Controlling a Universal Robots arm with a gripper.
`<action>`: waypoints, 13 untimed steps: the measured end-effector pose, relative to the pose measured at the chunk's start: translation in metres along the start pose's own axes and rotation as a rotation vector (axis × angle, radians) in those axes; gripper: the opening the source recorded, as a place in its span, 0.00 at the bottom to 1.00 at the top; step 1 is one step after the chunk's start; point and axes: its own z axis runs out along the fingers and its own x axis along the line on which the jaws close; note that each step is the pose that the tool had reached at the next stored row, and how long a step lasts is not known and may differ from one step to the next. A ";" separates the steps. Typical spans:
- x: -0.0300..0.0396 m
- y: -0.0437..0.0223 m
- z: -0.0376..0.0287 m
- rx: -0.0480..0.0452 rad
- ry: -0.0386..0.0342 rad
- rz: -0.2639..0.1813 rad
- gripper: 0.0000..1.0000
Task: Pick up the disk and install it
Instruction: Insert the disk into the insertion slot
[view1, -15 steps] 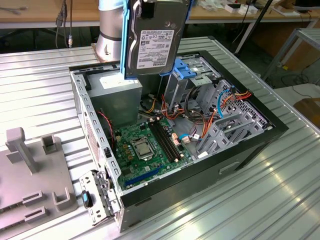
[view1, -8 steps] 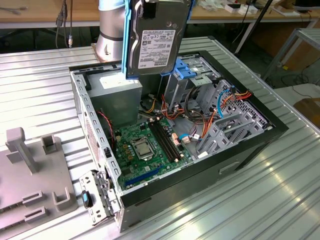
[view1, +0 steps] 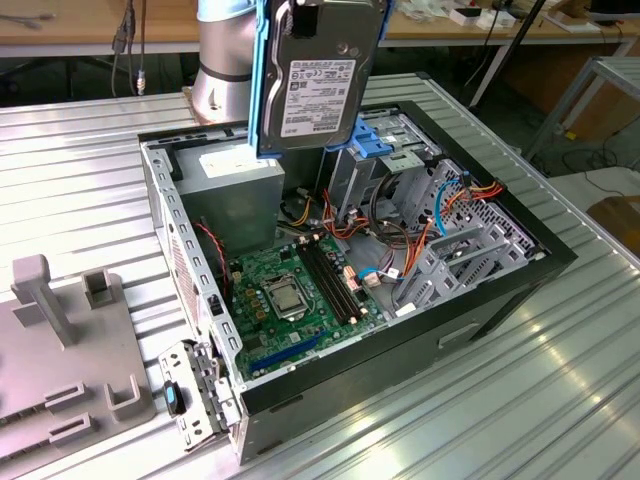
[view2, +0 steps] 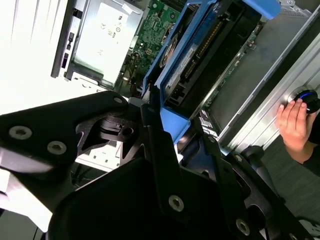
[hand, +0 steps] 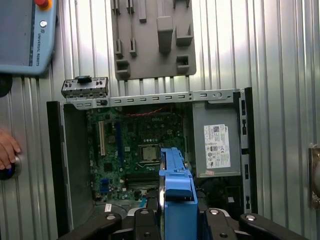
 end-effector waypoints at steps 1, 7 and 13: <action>0.0000 -0.0004 0.0000 0.0000 0.0000 0.000 0.37; -0.0003 -0.0041 0.0003 0.0000 0.0000 0.000 0.37; -0.0005 -0.0078 0.0005 0.0000 0.0000 0.000 0.37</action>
